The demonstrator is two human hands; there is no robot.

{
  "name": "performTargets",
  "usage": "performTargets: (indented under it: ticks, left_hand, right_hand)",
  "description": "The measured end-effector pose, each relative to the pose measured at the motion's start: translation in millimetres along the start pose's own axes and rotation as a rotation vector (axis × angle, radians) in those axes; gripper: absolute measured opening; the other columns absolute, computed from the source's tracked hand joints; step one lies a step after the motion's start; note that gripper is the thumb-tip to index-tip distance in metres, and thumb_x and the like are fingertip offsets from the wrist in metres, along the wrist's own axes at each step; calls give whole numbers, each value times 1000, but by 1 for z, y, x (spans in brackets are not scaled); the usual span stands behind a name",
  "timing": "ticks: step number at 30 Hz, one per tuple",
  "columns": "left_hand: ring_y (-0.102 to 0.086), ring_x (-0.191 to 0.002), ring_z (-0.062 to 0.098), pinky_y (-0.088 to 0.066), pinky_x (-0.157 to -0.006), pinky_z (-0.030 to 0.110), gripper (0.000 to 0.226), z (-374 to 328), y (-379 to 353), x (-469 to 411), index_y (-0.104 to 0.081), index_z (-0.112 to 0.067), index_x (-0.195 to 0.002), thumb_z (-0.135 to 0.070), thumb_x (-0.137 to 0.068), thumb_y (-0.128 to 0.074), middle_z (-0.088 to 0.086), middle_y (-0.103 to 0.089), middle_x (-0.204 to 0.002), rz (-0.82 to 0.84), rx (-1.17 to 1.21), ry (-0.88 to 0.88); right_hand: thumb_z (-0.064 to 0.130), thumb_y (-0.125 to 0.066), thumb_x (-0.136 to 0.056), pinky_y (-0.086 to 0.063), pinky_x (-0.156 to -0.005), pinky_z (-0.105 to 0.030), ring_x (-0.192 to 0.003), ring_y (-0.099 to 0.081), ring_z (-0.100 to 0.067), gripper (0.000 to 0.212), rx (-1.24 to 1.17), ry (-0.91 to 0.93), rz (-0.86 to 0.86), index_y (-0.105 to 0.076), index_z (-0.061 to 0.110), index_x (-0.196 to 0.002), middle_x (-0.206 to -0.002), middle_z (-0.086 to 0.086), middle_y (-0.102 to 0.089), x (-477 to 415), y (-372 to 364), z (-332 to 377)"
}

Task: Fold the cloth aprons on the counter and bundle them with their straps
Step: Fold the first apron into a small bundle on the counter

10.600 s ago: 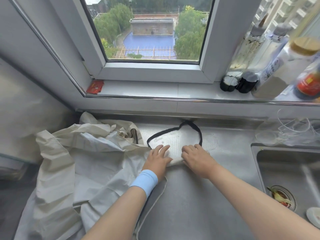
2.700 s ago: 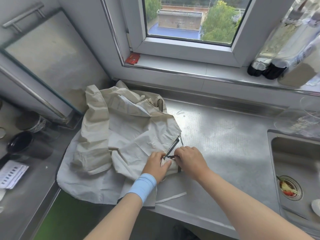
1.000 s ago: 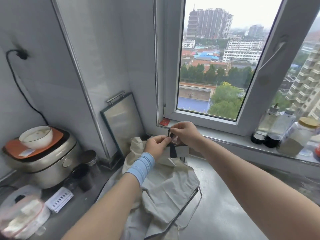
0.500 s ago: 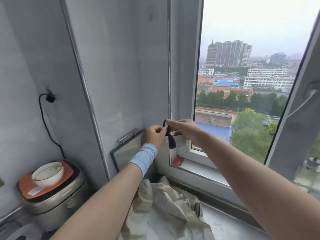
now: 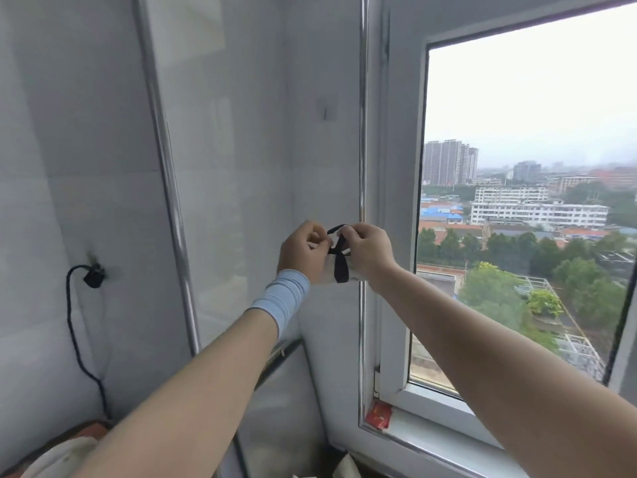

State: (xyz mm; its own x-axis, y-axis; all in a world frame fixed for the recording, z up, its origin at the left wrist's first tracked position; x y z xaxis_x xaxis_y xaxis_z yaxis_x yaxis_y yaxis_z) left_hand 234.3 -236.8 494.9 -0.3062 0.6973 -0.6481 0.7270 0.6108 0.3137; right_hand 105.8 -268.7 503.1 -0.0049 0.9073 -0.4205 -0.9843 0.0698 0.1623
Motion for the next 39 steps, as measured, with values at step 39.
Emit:
performTargets:
  ticks: [39]
  left_hand:
    - [-65, -96, 21, -51, -89, 29, 22, -53, 10, -248, -73, -25, -107, -34, -91, -61, -1, -72, -105, 141, 24, -142]
  right_hand:
    - [21, -56, -84, -33, -43, -21, -57, -60, -20, 24, 477, 144, -355, -71, 8, -70, -64, -5, -63, -193, -34, 148]
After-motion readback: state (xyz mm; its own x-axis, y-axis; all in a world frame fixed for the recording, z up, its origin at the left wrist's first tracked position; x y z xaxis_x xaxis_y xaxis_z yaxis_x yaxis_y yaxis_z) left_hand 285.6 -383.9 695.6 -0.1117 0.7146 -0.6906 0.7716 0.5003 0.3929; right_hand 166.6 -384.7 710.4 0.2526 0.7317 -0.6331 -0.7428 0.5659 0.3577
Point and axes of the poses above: each hand's wrist, its own x-axis away from the middle knuckle, its own y-axis out of the back of the hand, z = x × y, the point moved 1 cm from there along -x, towards the middle knuckle
